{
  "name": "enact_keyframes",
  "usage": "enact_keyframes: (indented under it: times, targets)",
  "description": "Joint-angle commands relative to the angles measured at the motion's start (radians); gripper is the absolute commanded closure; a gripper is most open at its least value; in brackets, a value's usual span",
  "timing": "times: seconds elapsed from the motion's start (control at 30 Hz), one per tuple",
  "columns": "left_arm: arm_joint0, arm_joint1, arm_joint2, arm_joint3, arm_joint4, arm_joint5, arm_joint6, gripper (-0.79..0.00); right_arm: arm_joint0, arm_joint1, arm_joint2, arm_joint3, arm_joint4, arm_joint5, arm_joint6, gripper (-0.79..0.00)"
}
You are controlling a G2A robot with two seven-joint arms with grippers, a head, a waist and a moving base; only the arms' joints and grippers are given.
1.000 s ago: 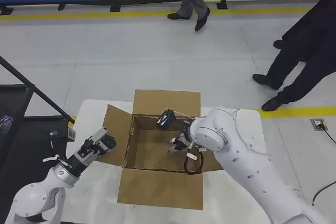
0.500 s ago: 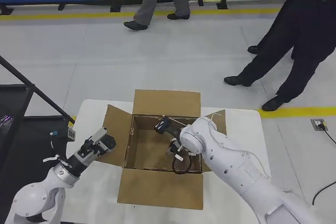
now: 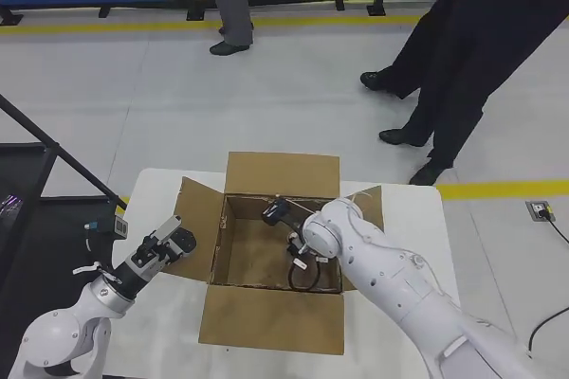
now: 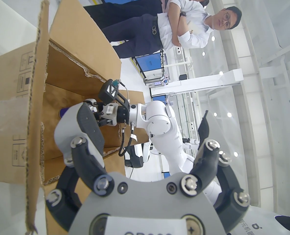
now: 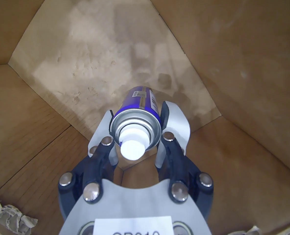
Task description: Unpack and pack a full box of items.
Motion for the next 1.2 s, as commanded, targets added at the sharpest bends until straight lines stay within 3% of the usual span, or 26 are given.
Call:
enact_keyframes:
  times: [0.0, 0.17, 0.33, 0.6, 0.97, 1.17]
  targets:
    - [0.000, 0.000, 0.000, 0.000, 0.000, 0.000, 0.000, -0.785, 0.000, 0.000, 0.004, -0.020, -0.009, 0.005, 0.008, 0.000]
    - [0.000, 0.000, 0.000, 0.000, 0.000, 0.000, 0.000, -0.785, -0.025, 0.024, 0.052, -0.148, -0.024, -0.003, 0.040, 0.000]
    - [0.000, 0.000, 0.000, 0.000, 0.000, 0.000, 0.000, -0.785, -0.122, 0.077, 0.142, -0.400, -0.100, 0.031, 0.118, 0.000]
    - [0.000, 0.000, 0.000, 0.000, 0.000, 0.000, 0.000, -0.785, -0.404, 0.168, 0.357, -0.944, -0.269, 0.065, 0.257, 0.000]
    - [0.000, 0.000, 0.000, 0.000, 0.000, 0.000, 0.000, -0.785, -0.769, 0.224, 0.643, -1.488, -0.492, 0.179, 0.314, 0.000]
    - [0.000, 0.000, 0.000, 0.000, 0.000, 0.000, 0.000, -0.785, -0.888, 0.233, 0.779, -1.517, -0.502, 0.214, 0.237, 0.000]
